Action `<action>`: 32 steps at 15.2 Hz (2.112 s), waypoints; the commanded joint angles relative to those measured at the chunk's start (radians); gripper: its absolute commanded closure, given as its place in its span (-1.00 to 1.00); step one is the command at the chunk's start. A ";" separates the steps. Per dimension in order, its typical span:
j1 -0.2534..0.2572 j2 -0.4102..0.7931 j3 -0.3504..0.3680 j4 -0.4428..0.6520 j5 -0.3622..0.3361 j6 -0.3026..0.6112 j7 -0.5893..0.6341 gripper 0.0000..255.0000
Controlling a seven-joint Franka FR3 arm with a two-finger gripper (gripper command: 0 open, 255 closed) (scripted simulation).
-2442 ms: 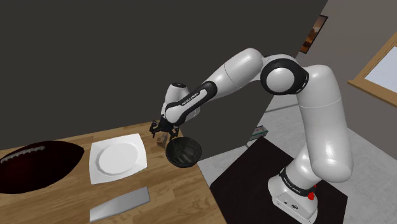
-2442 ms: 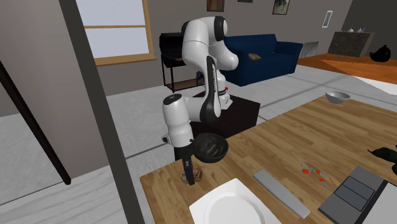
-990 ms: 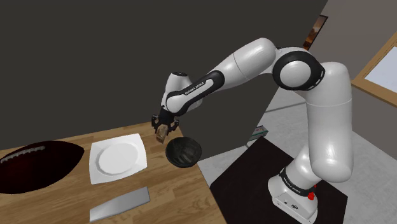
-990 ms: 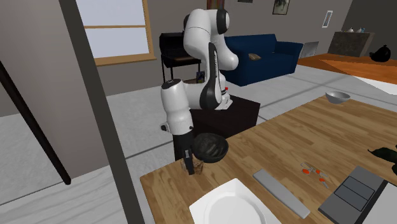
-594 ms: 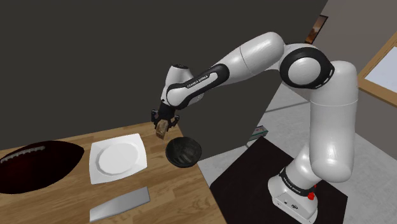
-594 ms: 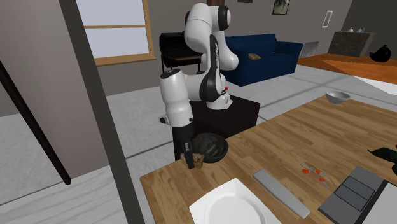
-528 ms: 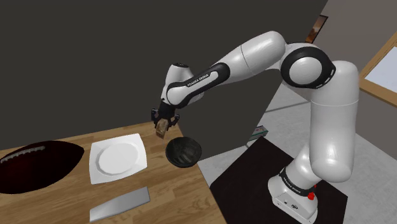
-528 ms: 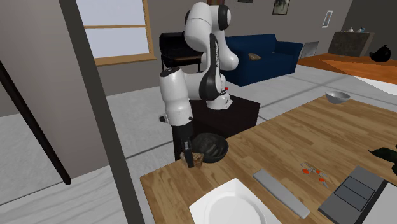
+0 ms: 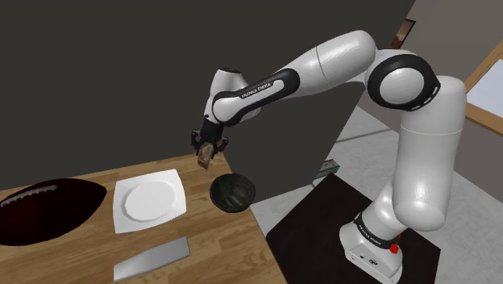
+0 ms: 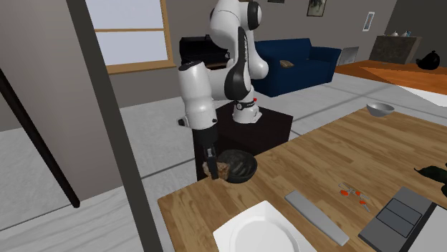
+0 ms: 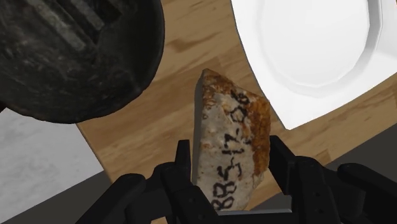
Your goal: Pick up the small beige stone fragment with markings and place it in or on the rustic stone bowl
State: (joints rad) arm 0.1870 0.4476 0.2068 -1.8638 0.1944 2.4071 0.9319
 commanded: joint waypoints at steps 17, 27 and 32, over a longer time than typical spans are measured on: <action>-0.001 -0.382 0.078 -0.575 0.181 0.199 -0.076 1.00; 0.003 -0.256 0.083 -0.583 0.200 0.330 -0.115 1.00; 0.003 -0.256 0.083 -0.583 0.200 0.330 -0.115 1.00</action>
State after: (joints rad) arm 0.1901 0.1910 0.2901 -2.4470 0.3945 2.7371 0.8172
